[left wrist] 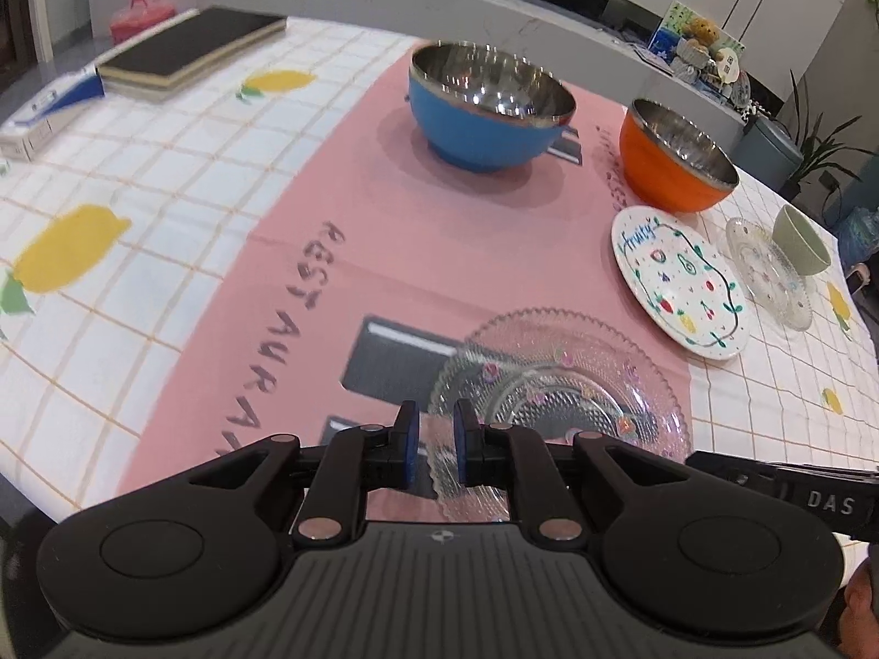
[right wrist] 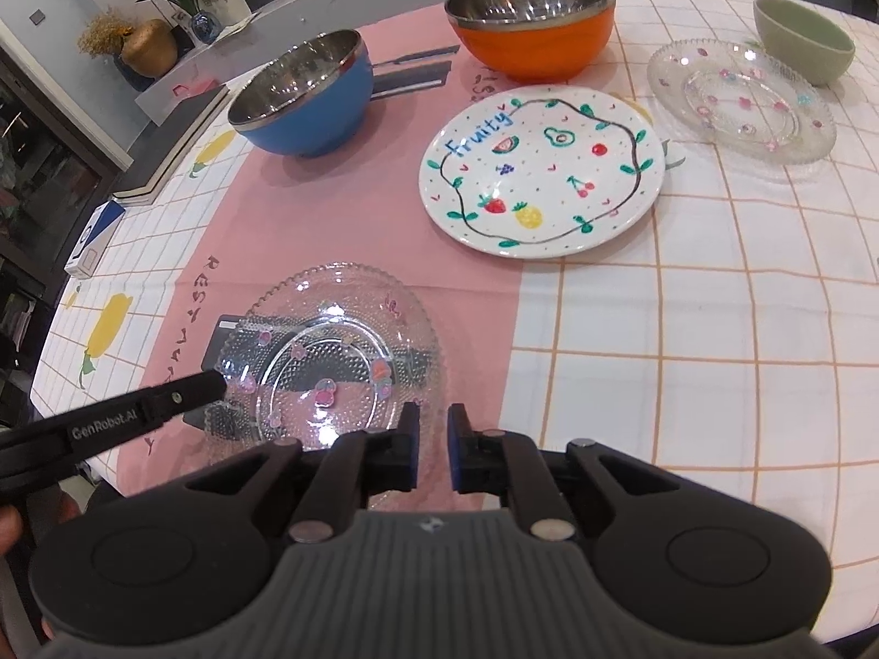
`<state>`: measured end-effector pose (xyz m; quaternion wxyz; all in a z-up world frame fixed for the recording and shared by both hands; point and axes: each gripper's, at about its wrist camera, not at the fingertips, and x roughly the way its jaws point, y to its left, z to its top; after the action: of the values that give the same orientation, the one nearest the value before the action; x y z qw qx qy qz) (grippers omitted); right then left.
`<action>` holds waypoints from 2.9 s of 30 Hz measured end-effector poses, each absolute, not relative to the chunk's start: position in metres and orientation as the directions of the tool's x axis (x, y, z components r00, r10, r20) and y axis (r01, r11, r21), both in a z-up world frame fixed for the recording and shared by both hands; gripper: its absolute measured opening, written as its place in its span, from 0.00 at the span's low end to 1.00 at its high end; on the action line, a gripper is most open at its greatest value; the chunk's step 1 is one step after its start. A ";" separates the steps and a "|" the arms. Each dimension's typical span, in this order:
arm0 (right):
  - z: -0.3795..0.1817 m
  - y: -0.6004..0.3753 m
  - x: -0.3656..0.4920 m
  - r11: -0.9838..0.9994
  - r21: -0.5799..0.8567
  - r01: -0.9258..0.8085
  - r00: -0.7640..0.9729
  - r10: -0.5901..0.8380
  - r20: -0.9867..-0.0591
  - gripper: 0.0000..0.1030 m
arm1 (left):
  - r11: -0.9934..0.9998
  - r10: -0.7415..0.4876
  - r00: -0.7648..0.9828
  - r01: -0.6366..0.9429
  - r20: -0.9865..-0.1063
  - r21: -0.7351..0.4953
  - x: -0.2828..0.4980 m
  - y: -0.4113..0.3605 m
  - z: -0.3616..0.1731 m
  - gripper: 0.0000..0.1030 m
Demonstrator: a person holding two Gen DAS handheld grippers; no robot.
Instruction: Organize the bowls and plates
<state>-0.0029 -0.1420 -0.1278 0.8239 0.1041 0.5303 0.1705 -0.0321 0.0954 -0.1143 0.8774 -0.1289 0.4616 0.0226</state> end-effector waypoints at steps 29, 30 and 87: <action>-0.120 -0.215 0.073 0.975 0.217 -0.041 0.610 0.197 -0.768 0.48 | 0.983 -0.177 0.667 0.093 -0.724 -0.156 0.077 -0.006 -0.091 0.20; -0.123 -0.215 0.076 0.973 0.226 -0.037 0.605 0.202 -0.770 0.47 | 0.984 -0.175 0.665 0.090 -0.726 -0.155 0.080 -0.006 -0.096 0.20; -0.120 -0.200 0.059 0.937 0.347 -0.031 0.564 0.303 -0.768 0.11 | 0.968 -0.199 0.629 0.005 -0.751 -0.252 0.057 0.025 -0.104 0.16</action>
<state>0.0595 -0.1998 -0.1201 0.8716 0.1491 0.4570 0.0957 0.0575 0.0250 -0.1039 0.8954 -0.1136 0.4267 -0.0567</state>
